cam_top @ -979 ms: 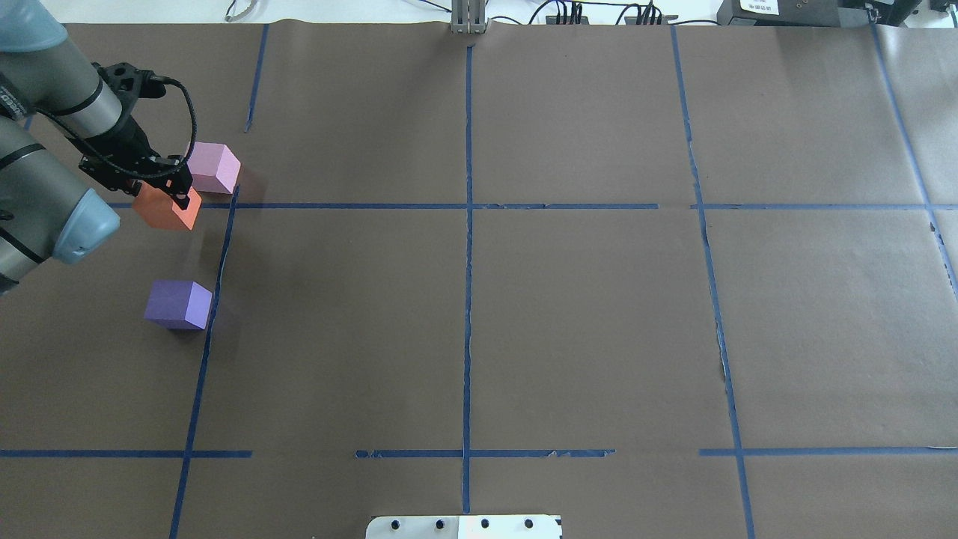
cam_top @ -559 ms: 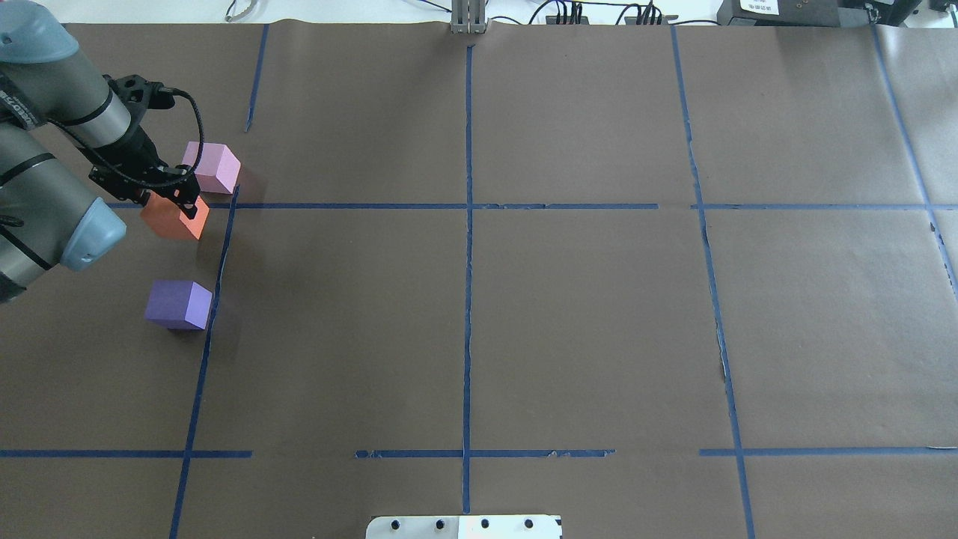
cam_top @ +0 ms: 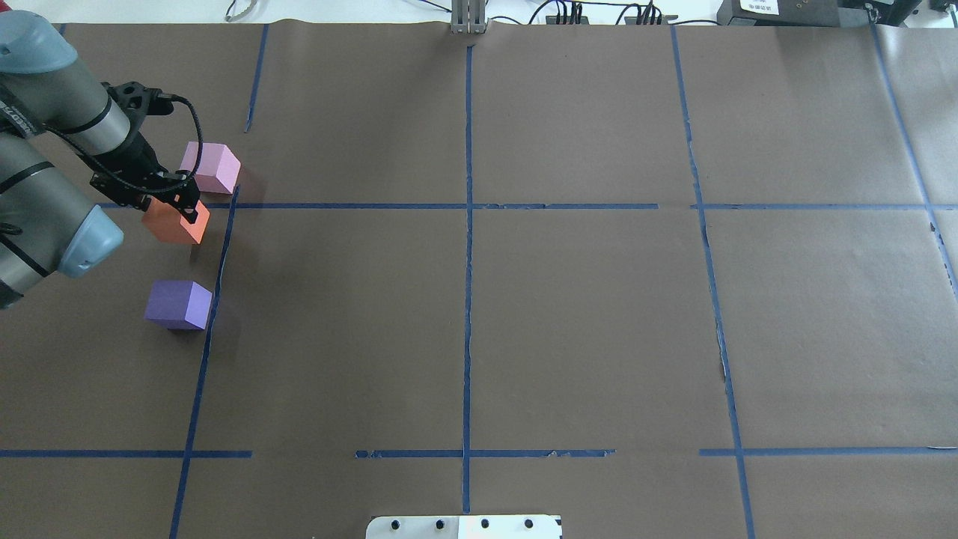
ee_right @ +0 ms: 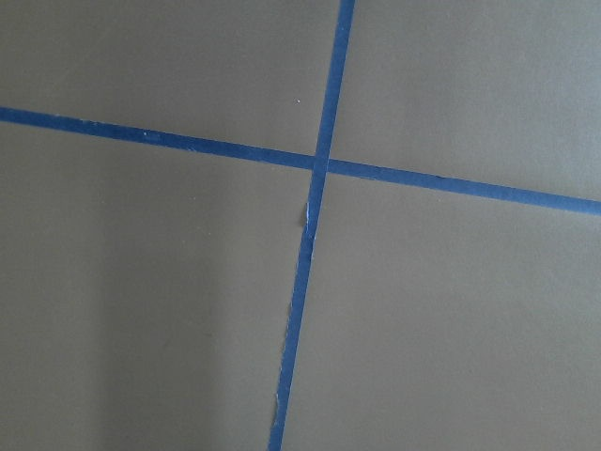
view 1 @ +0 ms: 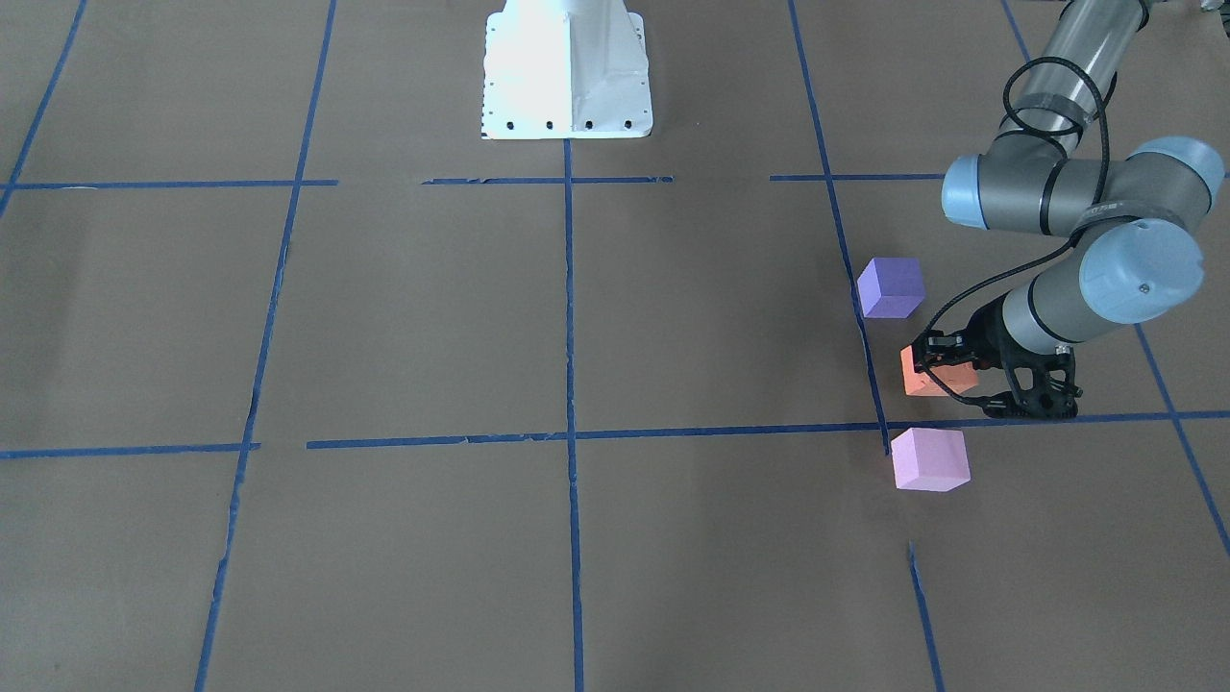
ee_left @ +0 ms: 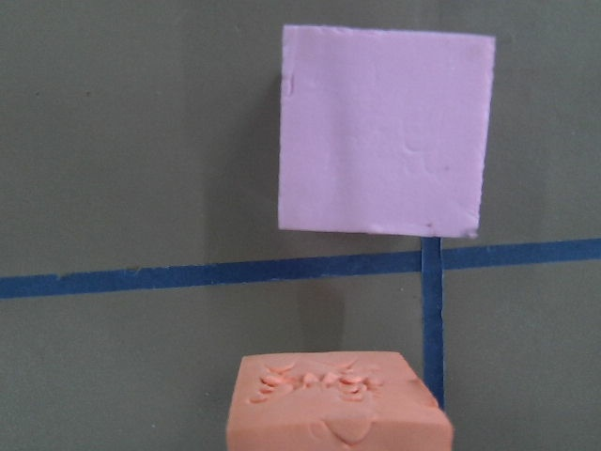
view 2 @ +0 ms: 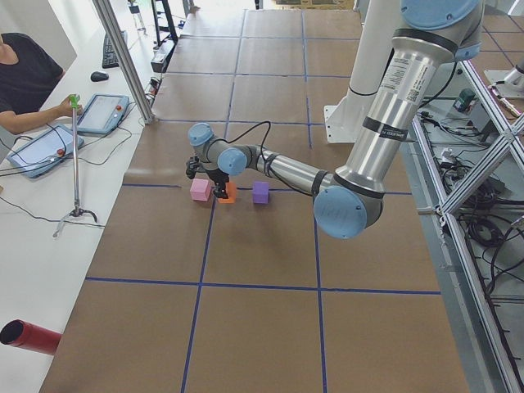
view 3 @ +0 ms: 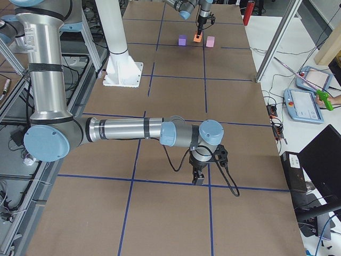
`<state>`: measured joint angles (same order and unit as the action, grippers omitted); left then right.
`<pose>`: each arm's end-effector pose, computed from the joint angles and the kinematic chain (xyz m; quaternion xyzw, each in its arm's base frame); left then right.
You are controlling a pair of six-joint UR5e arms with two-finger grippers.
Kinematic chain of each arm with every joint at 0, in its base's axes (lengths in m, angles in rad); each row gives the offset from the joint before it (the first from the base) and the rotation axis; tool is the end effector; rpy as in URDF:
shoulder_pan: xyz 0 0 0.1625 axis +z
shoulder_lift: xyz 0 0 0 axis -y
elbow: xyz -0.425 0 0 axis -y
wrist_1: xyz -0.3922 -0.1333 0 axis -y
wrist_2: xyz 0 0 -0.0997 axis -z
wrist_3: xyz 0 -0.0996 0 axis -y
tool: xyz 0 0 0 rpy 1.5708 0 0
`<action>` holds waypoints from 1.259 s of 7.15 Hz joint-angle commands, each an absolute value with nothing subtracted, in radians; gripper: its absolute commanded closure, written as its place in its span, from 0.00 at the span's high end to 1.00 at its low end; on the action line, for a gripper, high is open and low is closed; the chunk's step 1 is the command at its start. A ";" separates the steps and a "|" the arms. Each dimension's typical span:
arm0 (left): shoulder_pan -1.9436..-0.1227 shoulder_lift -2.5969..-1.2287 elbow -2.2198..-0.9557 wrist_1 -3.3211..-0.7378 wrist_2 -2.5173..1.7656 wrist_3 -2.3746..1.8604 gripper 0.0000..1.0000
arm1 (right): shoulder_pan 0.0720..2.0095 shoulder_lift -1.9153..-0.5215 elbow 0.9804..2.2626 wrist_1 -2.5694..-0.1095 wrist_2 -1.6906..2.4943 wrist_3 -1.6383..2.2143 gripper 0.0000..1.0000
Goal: Arrange blocks in a line
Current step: 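Lower the orange cube between the pink and purple cubes with the left gripper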
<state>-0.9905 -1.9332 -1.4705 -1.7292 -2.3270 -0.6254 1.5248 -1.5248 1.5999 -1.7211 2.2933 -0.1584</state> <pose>0.3021 -0.5793 0.4837 -0.0449 0.4074 0.0565 0.9104 0.0442 -0.5070 0.6396 -0.0153 -0.3546 -0.0821 0.9313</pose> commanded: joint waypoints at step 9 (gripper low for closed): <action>-0.943 -1.928 -1.468 -1.772 -2.356 -0.663 1.00 | 1.525 -1.525 1.600 -1.721 2.293 -0.158 1.00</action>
